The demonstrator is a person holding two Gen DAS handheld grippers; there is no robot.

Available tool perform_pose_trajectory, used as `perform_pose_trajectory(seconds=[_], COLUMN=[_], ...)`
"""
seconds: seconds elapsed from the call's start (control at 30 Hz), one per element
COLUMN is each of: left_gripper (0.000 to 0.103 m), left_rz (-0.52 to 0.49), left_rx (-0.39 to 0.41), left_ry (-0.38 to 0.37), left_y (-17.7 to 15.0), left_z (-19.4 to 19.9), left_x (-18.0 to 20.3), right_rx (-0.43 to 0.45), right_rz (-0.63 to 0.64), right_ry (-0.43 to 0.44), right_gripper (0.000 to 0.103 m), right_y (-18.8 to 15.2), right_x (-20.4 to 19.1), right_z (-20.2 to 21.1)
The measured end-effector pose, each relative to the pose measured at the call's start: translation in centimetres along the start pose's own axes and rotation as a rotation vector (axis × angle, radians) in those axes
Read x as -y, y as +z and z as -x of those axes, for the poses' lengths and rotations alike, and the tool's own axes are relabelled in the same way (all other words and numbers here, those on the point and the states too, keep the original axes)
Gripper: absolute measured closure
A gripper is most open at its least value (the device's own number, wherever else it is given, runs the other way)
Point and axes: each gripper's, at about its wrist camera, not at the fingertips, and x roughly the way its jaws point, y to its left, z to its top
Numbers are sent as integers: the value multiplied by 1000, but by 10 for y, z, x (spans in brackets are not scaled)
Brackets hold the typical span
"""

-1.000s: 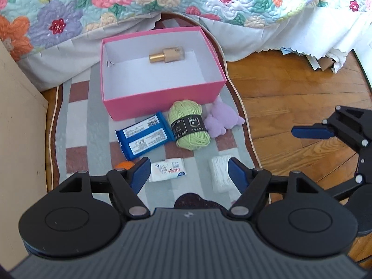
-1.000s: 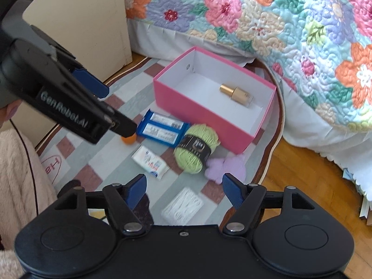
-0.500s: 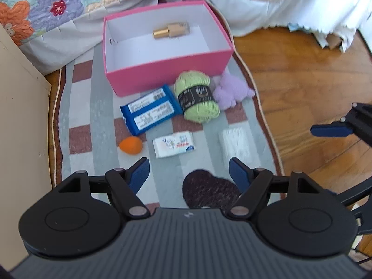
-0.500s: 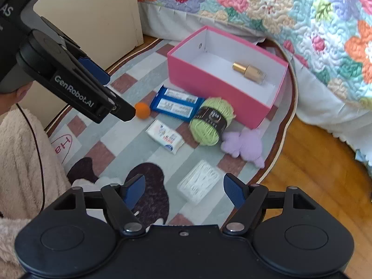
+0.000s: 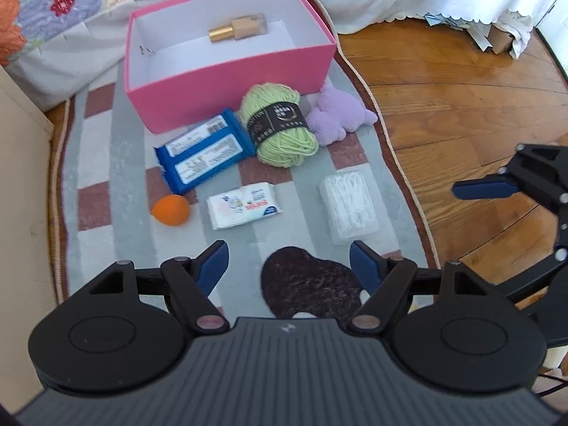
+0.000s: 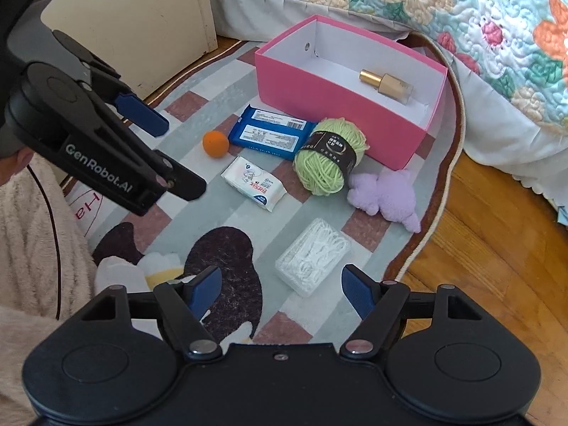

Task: Organize objects
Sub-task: 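Lower the left tool and close it on the clear cotton-swab box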

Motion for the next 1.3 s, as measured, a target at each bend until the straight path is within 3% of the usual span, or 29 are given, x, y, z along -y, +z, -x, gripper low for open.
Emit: perform_pose_trajectory(seconds=[0.13, 0.2, 0.3, 0.43, 0.73, 1.1, 1.23, 1.3], left_gripper=[29, 27, 25, 20, 11, 10, 11, 12], left_rz=[4, 14, 38, 53, 101, 183, 157, 138], left_rx=[13, 24, 31, 51, 62, 79, 75, 82], left_ry=[-10, -17, -26, -26, -74, -142, -177, -176], left_y=[-3, -3, -2, -2, -1, -6, -11, -13], left_z=[-19, -30, -46, -69, -114, -155, -164, -167], left_x=[2, 1, -2, -2, 4, 0, 7, 13], right_rx=[33, 71, 147, 151, 168, 189, 226, 237], right_rz=[-49, -66, -73, -92, -195, -293, -330, -319], right_ry=[39, 58, 36, 6, 25, -70, -80, -123], right_gripper=[23, 15, 14, 14, 14, 14, 14, 25], right_y=[-9, -14, -23, -32, -46, -59, -68, -70], right_x=[8, 11, 13, 17, 23, 20, 19, 15], right_z=[-21, -32, -46, -74, -122, -156, -161, -160])
